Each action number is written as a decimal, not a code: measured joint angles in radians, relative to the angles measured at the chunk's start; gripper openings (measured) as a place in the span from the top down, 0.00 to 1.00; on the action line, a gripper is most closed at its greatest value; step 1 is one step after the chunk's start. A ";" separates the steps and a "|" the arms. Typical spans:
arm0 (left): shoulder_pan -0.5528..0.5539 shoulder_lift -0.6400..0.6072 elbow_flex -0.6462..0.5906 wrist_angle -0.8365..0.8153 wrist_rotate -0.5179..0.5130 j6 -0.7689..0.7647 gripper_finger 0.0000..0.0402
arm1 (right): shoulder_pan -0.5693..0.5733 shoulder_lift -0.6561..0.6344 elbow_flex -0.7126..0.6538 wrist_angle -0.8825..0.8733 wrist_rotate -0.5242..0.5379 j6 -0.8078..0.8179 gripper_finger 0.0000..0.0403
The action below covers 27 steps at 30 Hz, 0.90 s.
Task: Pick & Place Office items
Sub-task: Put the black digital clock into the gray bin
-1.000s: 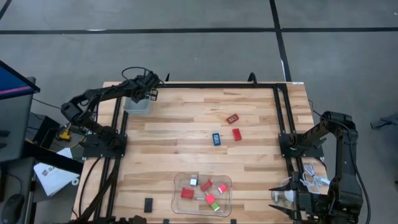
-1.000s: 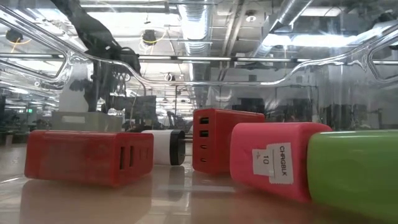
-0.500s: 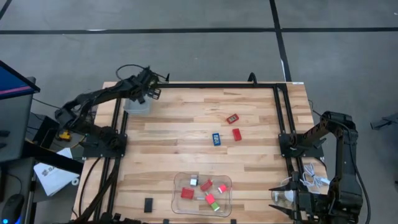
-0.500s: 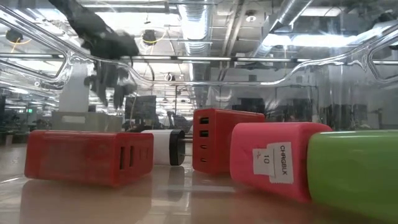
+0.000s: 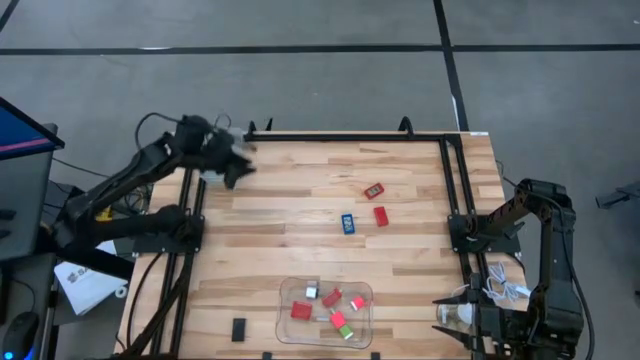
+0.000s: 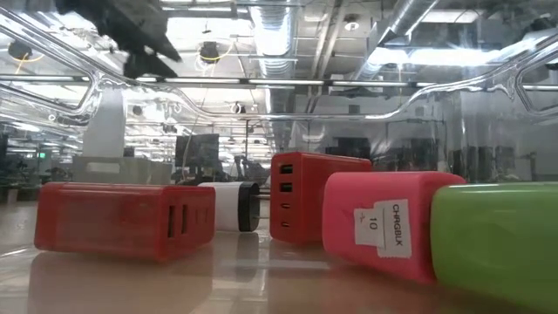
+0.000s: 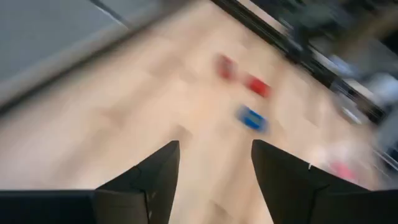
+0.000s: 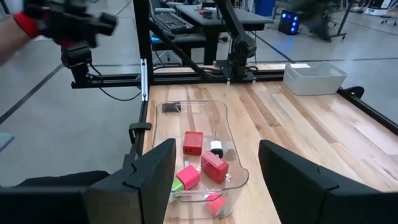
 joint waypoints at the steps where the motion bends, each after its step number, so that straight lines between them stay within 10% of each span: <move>1: -0.042 -0.018 0.000 -0.034 0.018 -0.001 0.51 | 0.000 0.000 0.000 0.000 0.001 0.000 0.44; 11: -0.613 -0.084 0.000 -0.119 -0.060 -0.270 0.54 | -0.006 0.000 0.000 0.004 0.002 0.000 0.44; 27: -1.386 0.284 0.000 0.102 -0.411 -0.825 0.53 | -0.006 0.000 0.000 0.013 0.011 0.002 0.44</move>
